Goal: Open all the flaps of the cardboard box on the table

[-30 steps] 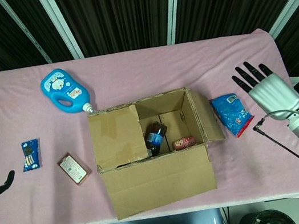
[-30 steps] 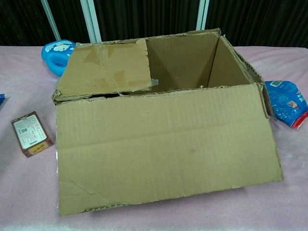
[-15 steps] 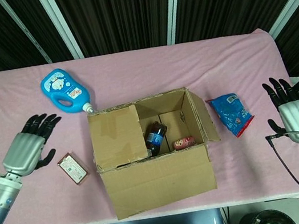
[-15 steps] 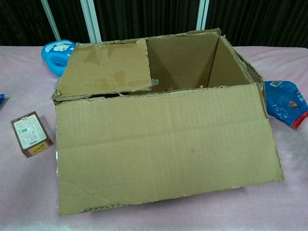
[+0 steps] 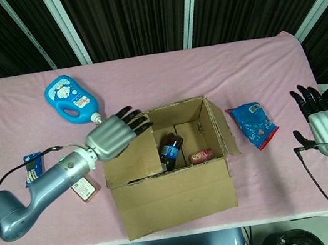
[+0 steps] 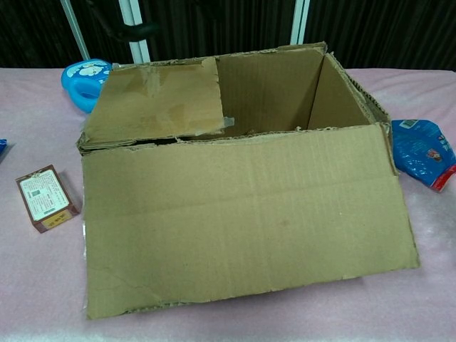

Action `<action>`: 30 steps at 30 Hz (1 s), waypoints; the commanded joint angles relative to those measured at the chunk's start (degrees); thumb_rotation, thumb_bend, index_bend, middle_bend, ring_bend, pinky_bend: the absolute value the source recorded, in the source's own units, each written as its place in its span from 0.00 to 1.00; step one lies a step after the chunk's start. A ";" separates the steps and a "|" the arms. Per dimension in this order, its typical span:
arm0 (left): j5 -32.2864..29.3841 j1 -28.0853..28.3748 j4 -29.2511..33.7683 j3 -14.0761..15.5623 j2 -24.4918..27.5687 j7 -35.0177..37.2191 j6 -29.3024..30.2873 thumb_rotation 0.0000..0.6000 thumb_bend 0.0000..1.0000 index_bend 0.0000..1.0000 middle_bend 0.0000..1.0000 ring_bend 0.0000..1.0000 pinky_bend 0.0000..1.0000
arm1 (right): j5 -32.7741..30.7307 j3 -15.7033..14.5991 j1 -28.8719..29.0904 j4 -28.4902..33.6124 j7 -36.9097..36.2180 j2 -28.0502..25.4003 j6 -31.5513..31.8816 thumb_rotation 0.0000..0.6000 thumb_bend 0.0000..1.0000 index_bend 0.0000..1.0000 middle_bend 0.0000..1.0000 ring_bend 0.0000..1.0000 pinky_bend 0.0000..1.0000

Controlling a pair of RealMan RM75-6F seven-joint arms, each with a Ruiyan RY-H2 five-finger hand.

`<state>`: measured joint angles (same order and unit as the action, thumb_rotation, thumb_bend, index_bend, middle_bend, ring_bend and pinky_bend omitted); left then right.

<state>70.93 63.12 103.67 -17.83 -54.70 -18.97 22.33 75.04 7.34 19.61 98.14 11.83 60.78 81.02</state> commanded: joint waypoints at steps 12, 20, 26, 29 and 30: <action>-17.81 19.14 -10.80 11.35 -13.48 -7.99 -3.94 1.00 0.92 0.14 0.18 0.08 0.18 | 0.16 1.13 -0.39 -1.43 -2.85 0.16 -0.93 1.00 0.35 0.00 0.00 0.00 0.21; -26.01 24.98 -9.74 18.58 -14.52 -10.94 0.35 1.00 1.00 0.31 0.39 0.25 0.36 | 0.15 1.75 -0.76 -1.58 -3.51 0.05 -0.96 1.00 0.35 0.00 0.00 0.00 0.21; -29.38 27.17 -6.27 21.01 -12.12 -12.35 4.65 1.00 1.00 0.42 0.56 0.38 0.44 | 0.55 1.74 -0.85 -1.62 -3.25 0.37 -1.32 1.00 0.35 0.00 0.00 0.00 0.21; -30.39 27.76 -4.33 21.39 -10.21 -12.44 6.49 1.00 1.00 0.43 0.57 0.39 0.44 | 0.91 1.77 -0.95 -1.56 -3.11 0.55 -1.23 1.00 0.35 0.00 0.00 0.00 0.21; -30.61 27.86 -3.75 21.35 -9.57 -12.35 6.99 1.00 1.00 0.43 0.57 0.39 0.44 | 0.98 1.79 -0.98 -1.54 -3.14 0.60 -1.21 1.00 0.35 0.00 0.00 0.00 0.21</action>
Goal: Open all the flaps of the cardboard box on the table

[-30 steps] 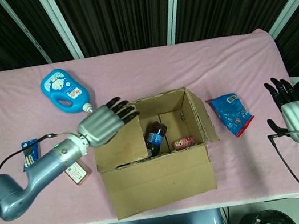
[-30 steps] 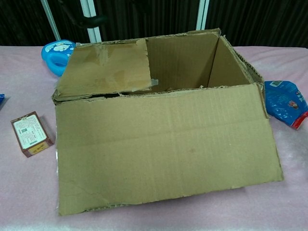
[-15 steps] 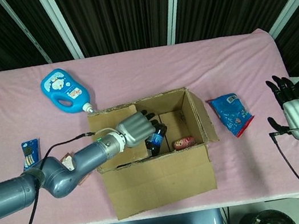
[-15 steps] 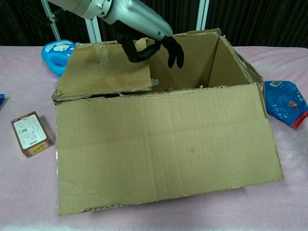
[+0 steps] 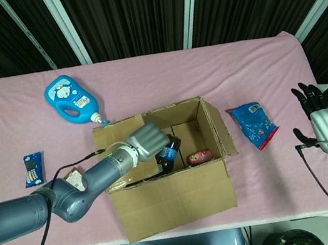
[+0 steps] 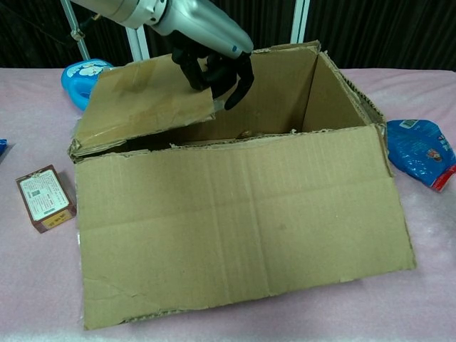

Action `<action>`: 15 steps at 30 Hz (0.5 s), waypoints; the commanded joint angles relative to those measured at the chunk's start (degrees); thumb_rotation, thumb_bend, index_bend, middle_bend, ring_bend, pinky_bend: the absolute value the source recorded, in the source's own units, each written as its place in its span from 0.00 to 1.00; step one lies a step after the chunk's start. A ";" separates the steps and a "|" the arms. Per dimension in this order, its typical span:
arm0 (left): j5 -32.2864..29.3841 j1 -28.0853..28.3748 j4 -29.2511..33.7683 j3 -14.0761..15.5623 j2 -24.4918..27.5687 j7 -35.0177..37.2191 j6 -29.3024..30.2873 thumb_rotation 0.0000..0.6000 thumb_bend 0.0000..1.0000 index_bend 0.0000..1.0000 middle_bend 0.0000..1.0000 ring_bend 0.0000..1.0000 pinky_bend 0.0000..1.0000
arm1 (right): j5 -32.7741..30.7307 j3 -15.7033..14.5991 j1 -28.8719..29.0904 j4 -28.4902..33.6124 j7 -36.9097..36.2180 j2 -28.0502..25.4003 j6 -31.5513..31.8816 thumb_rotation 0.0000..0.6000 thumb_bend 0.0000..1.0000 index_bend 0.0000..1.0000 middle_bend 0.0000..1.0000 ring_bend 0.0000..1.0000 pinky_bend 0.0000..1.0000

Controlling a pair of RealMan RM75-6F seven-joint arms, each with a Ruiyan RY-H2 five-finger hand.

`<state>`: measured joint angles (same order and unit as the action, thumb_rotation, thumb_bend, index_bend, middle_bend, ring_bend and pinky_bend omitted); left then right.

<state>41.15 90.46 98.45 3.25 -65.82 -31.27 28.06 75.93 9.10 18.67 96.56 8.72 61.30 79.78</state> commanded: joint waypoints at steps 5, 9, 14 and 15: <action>-1.84 0.84 5.38 -0.45 6.37 1.28 2.81 1.00 1.00 0.43 0.57 0.39 0.45 | 0.55 0.14 -0.18 0.02 -0.17 0.26 0.07 1.00 0.35 0.00 0.00 0.00 0.21; -2.28 0.76 9.48 -1.02 11.78 3.16 2.30 1.00 1.00 0.42 0.57 0.39 0.45 | 0.23 0.37 -0.33 -0.01 -0.51 0.31 -0.14 1.00 0.35 0.00 0.00 0.00 0.21; -1.91 -0.35 13.50 -2.21 17.97 6.33 1.54 1.00 1.00 0.42 0.57 0.39 0.46 | -0.41 0.68 -0.48 -0.20 -1.00 0.38 -0.52 1.00 0.35 0.00 0.00 0.00 0.21; -1.53 -0.88 14.44 -2.67 19.59 7.35 1.34 1.00 1.00 0.42 0.57 0.39 0.46 | -0.37 0.71 -0.50 -0.29 -1.00 0.42 -0.56 1.00 0.35 0.00 0.00 0.00 0.21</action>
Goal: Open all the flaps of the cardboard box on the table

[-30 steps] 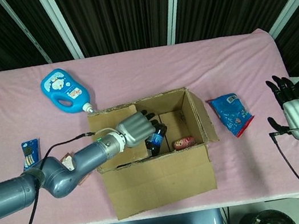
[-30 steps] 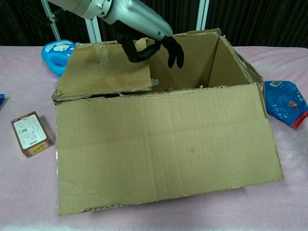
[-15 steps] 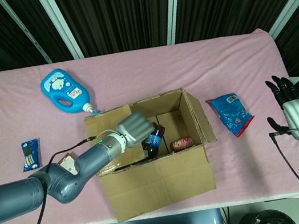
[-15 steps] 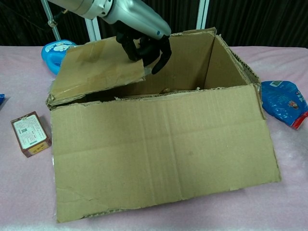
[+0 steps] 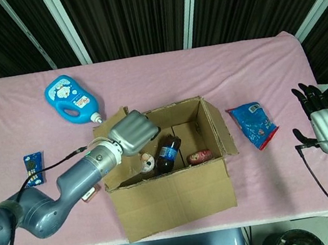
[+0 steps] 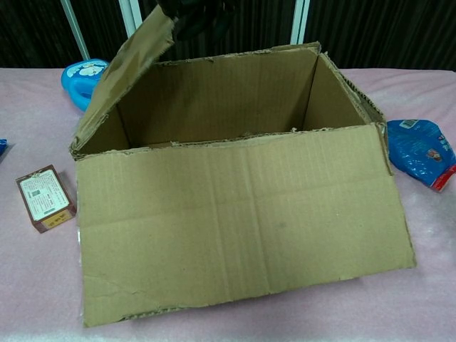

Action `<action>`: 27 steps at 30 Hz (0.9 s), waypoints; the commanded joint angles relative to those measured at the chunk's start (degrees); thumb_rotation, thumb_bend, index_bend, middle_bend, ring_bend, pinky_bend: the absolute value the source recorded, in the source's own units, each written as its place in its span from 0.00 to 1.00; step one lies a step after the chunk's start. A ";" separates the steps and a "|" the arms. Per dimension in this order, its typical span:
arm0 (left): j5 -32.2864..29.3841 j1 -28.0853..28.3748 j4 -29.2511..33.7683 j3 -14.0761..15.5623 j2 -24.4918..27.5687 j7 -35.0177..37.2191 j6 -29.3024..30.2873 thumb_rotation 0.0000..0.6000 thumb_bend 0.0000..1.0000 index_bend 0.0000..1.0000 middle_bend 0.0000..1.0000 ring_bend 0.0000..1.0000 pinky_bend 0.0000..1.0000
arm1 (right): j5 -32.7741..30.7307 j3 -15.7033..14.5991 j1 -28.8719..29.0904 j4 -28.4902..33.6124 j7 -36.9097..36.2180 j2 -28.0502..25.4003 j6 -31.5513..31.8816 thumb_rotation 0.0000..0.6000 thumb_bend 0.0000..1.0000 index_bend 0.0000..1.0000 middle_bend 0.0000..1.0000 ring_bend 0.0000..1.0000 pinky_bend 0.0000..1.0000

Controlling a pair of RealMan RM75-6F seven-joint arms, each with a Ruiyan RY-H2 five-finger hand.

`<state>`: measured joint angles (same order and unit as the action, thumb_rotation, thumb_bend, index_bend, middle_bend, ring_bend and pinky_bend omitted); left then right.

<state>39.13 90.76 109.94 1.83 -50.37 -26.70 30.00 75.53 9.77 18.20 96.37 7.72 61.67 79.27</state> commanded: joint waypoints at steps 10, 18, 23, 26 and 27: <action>6.02 -7.16 8.74 -3.61 14.55 9.42 -3.27 1.00 1.00 0.42 0.57 0.39 0.46 | -0.84 0.66 -0.30 -0.73 -0.35 0.06 -0.37 1.00 0.36 0.00 0.00 0.00 0.21; 12.52 -14.72 13.24 -4.00 22.74 13.40 -3.86 1.00 1.00 0.42 0.57 0.39 0.46 | -0.72 0.79 -0.42 -0.51 -0.33 0.08 -0.60 1.00 0.35 0.00 0.00 0.00 0.21; 18.46 -21.70 16.10 -3.93 28.34 16.06 -1.01 1.00 1.00 0.42 0.57 0.39 0.46 | -0.56 0.53 -0.41 -0.41 -0.17 0.26 -1.18 1.00 0.36 0.00 0.00 0.00 0.21; 21.67 -25.90 17.10 -3.81 30.56 18.59 1.10 1.00 1.00 0.42 0.57 0.39 0.46 | -0.19 0.20 -0.35 -0.48 0.31 0.46 -1.51 1.00 0.36 0.00 0.00 0.00 0.21; 22.86 -27.48 17.42 -3.65 31.23 19.59 1.98 1.00 1.00 0.42 0.57 0.39 0.46 | -0.06 0.12 -0.34 -0.47 0.43 0.52 -1.57 1.00 0.36 0.00 0.00 0.00 0.21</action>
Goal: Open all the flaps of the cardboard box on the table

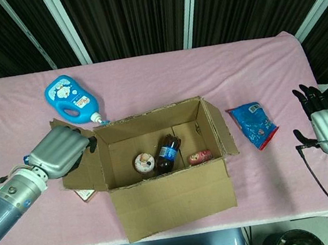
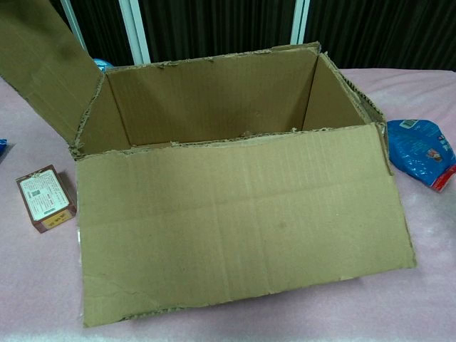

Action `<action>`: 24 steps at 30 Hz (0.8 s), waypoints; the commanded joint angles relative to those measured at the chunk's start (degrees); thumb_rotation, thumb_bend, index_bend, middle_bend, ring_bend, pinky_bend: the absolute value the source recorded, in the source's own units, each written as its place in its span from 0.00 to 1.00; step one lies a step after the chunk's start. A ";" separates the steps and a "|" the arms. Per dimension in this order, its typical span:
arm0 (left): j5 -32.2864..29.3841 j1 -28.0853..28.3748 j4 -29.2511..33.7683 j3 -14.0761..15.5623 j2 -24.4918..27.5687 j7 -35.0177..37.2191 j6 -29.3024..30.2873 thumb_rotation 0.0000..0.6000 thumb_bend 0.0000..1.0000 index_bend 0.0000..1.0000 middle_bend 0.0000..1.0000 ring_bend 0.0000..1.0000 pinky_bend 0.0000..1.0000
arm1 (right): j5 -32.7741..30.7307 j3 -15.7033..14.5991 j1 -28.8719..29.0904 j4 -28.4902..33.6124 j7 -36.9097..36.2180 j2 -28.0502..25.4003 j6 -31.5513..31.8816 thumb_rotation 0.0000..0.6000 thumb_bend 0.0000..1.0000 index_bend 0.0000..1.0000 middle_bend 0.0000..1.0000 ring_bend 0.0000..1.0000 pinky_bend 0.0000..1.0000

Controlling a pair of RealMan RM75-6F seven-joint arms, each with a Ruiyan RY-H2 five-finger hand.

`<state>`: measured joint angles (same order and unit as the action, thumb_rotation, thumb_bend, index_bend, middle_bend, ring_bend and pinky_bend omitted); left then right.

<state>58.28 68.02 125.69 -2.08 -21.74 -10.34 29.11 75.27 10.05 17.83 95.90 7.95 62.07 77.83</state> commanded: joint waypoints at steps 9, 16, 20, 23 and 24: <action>18.43 -23.15 1.32 5.97 4.22 12.85 17.05 1.00 0.61 0.28 0.38 0.24 0.27 | 1.25 -1.36 -0.09 0.77 1.81 0.44 -0.90 1.00 0.36 0.00 0.00 0.00 0.21; 24.42 -42.04 -8.77 10.40 -11.32 13.17 41.66 1.00 0.21 0.00 0.00 0.00 0.00 | 4.63 -4.55 -2.19 2.26 5.04 -0.77 0.63 1.00 0.35 0.00 0.00 0.00 0.21; 24.17 -50.56 -17.62 9.78 -24.11 7.29 54.25 1.00 0.15 0.00 0.00 0.00 0.00 | 7.21 -6.37 -4.70 2.27 5.54 -1.03 3.92 1.00 0.32 0.00 0.00 0.00 0.21; 24.06 -55.30 -25.32 8.57 -33.23 3.49 61.30 1.00 0.14 0.00 0.00 0.00 0.00 | 9.46 -7.83 -6.59 0.91 5.62 -0.63 6.39 0.96 0.29 0.00 0.00 0.00 0.21; 23.93 -56.28 -27.46 8.18 -35.32 2.81 62.72 1.00 0.13 0.00 0.00 0.00 0.00 | 9.90 -8.20 -7.03 0.45 5.65 -0.48 6.82 0.93 0.28 0.00 0.00 0.00 0.21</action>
<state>81.30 20.32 108.86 6.51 -45.64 -2.27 82.90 84.32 2.59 11.61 97.09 13.46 61.38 83.86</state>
